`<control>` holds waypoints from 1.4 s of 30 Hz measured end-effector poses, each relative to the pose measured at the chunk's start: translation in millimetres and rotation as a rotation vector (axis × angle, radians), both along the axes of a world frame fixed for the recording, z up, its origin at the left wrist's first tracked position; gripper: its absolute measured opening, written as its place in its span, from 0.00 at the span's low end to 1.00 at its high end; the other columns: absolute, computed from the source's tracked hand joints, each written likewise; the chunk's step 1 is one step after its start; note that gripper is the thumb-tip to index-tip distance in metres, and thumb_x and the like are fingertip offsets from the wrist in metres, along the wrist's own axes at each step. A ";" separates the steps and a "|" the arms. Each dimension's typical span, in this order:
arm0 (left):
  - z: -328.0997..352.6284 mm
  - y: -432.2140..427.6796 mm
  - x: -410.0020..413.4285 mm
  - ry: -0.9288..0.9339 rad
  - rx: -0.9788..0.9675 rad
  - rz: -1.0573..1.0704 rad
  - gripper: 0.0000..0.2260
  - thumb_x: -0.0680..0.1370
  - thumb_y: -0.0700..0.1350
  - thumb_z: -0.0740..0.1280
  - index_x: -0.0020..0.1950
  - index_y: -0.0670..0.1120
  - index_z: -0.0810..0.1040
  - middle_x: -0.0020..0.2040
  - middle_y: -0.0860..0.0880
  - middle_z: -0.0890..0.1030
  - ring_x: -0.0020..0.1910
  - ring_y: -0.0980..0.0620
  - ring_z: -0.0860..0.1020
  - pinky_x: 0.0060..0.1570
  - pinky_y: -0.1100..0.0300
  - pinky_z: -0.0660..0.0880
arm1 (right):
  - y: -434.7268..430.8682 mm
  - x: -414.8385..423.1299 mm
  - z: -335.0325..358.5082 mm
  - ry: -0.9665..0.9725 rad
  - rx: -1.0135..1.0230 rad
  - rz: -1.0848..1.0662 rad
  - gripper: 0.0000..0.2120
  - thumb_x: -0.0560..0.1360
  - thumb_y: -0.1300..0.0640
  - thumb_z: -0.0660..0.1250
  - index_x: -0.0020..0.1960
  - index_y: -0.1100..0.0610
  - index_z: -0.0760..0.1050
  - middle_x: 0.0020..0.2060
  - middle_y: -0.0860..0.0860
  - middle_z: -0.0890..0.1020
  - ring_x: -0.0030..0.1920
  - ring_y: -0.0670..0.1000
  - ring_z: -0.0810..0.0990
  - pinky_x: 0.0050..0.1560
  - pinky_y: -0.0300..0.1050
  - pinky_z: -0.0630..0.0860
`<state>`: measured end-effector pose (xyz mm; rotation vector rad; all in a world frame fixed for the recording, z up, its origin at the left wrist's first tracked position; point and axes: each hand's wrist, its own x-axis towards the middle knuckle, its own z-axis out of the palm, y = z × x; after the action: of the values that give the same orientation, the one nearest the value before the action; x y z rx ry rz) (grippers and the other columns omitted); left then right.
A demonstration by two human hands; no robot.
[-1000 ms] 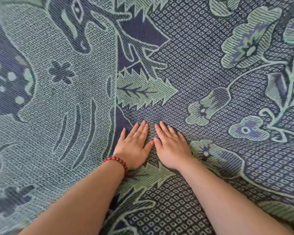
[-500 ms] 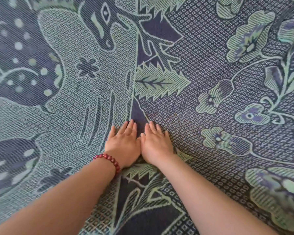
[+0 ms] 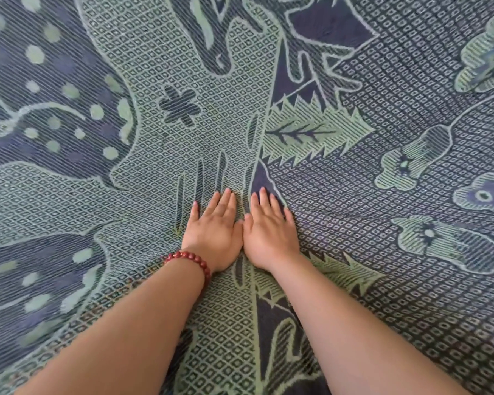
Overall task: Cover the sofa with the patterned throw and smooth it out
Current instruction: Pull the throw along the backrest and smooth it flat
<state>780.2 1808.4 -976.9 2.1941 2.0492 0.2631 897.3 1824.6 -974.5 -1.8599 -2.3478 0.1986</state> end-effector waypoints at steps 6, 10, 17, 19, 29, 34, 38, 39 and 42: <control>-1.0 -3.7 -1.9 -0.009 0.005 -0.035 0.27 0.81 0.57 0.40 0.77 0.48 0.39 0.77 0.53 0.39 0.75 0.55 0.38 0.71 0.50 0.35 | -7.8 -2.3 3.9 -0.048 -0.024 -0.015 0.26 0.82 0.49 0.39 0.77 0.55 0.39 0.77 0.50 0.40 0.76 0.49 0.39 0.75 0.52 0.40; 6.1 -17.8 -0.4 0.003 -0.007 -0.049 0.27 0.80 0.56 0.38 0.77 0.47 0.39 0.77 0.52 0.39 0.75 0.55 0.38 0.71 0.50 0.34 | -24.5 -3.1 10.4 -0.055 -0.033 -0.036 0.26 0.82 0.49 0.39 0.77 0.56 0.40 0.77 0.51 0.41 0.76 0.50 0.40 0.75 0.53 0.41; 13.9 -54.3 -2.1 0.055 0.058 0.013 0.26 0.81 0.54 0.38 0.77 0.47 0.37 0.77 0.52 0.37 0.75 0.55 0.36 0.72 0.52 0.35 | -47.3 -5.3 16.0 0.004 0.031 0.107 0.25 0.82 0.51 0.41 0.77 0.56 0.41 0.77 0.50 0.43 0.76 0.50 0.42 0.75 0.52 0.42; 17.9 -63.4 -7.9 0.062 0.048 0.058 0.26 0.81 0.54 0.38 0.77 0.47 0.37 0.77 0.51 0.37 0.75 0.55 0.36 0.71 0.53 0.34 | -51.0 -9.0 18.7 0.031 0.022 0.154 0.26 0.82 0.50 0.41 0.77 0.56 0.40 0.77 0.50 0.42 0.76 0.50 0.41 0.75 0.52 0.42; 25.8 -74.9 -96.1 0.131 0.005 0.091 0.30 0.79 0.61 0.40 0.76 0.50 0.35 0.75 0.55 0.35 0.74 0.57 0.36 0.71 0.53 0.35 | -56.8 -63.1 16.6 -0.033 0.006 0.236 0.28 0.82 0.47 0.39 0.77 0.56 0.37 0.76 0.51 0.39 0.76 0.51 0.38 0.74 0.56 0.38; 7.8 -56.5 -106.9 0.079 0.026 0.088 0.28 0.79 0.61 0.39 0.76 0.51 0.36 0.75 0.57 0.35 0.73 0.59 0.36 0.69 0.55 0.34 | -39.4 -95.2 11.3 -0.020 0.011 0.139 0.27 0.81 0.46 0.38 0.77 0.56 0.39 0.77 0.52 0.42 0.76 0.52 0.41 0.74 0.55 0.38; -8.8 -37.6 -111.7 0.037 0.075 0.081 0.28 0.79 0.60 0.39 0.76 0.51 0.36 0.74 0.57 0.35 0.73 0.60 0.36 0.70 0.54 0.33 | -23.4 -98.0 3.0 -0.034 0.021 0.101 0.27 0.81 0.45 0.38 0.77 0.54 0.39 0.77 0.50 0.42 0.76 0.50 0.42 0.75 0.54 0.41; -10.6 -33.3 -112.3 0.033 0.073 0.078 0.28 0.79 0.60 0.39 0.76 0.52 0.36 0.74 0.57 0.35 0.73 0.60 0.36 0.70 0.54 0.33 | -19.5 -98.3 2.2 -0.032 0.024 0.093 0.27 0.81 0.45 0.38 0.77 0.54 0.39 0.77 0.49 0.42 0.76 0.50 0.42 0.75 0.54 0.41; -13.0 -27.1 -112.7 0.020 0.066 0.071 0.28 0.78 0.61 0.38 0.76 0.52 0.36 0.75 0.58 0.35 0.73 0.60 0.36 0.70 0.54 0.34 | -13.8 -100.2 1.2 -0.017 0.026 0.082 0.27 0.81 0.45 0.38 0.77 0.52 0.39 0.77 0.48 0.42 0.76 0.49 0.42 0.75 0.54 0.42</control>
<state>667.4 1781.2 -989.9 2.1725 2.1619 0.3218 797.1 1810.8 -973.3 -1.7626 -2.4280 0.1612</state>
